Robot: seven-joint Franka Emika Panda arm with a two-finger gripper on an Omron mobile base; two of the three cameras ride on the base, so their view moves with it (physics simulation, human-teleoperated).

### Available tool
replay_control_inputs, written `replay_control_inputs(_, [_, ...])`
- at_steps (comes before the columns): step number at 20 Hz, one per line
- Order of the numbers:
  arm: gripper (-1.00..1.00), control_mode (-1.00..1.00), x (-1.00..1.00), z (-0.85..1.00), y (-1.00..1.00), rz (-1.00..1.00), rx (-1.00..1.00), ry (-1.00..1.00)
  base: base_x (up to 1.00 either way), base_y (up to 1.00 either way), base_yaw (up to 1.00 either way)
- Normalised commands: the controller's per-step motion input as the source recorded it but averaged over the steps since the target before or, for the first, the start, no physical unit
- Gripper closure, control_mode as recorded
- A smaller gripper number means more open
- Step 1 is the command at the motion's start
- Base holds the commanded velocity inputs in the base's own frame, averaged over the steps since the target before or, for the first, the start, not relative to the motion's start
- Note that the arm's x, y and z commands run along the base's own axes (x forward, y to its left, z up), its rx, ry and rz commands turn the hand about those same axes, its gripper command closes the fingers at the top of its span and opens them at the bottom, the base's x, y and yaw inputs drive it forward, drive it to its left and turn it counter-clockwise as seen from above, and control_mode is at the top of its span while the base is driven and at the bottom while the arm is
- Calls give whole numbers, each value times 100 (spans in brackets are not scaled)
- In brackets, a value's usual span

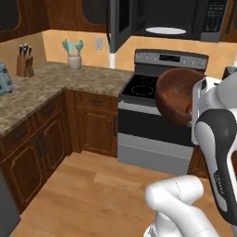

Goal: Pick the bell pepper from the sink and place it in the bowl. Then pick the bowl and place it in the microwave. Then close the microwave door and press the start button.

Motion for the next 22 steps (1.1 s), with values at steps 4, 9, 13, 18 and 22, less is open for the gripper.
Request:
replay_control_inputs(4, [100,100,0,0,0,0,0,0,52,-100,39])
replay_control_inputs(9, [100,100,0,0,0,0,0,0,67,-67,6])
replay_control_inputs(13, [100,100,0,0,0,0,0,0,100,-10,0])
replay_control_inputs(18, [100,100,0,0,0,0,0,0,94,-1,0])
replay_control_inputs(22, [100,100,0,0,0,0,0,0,87,-47,9])
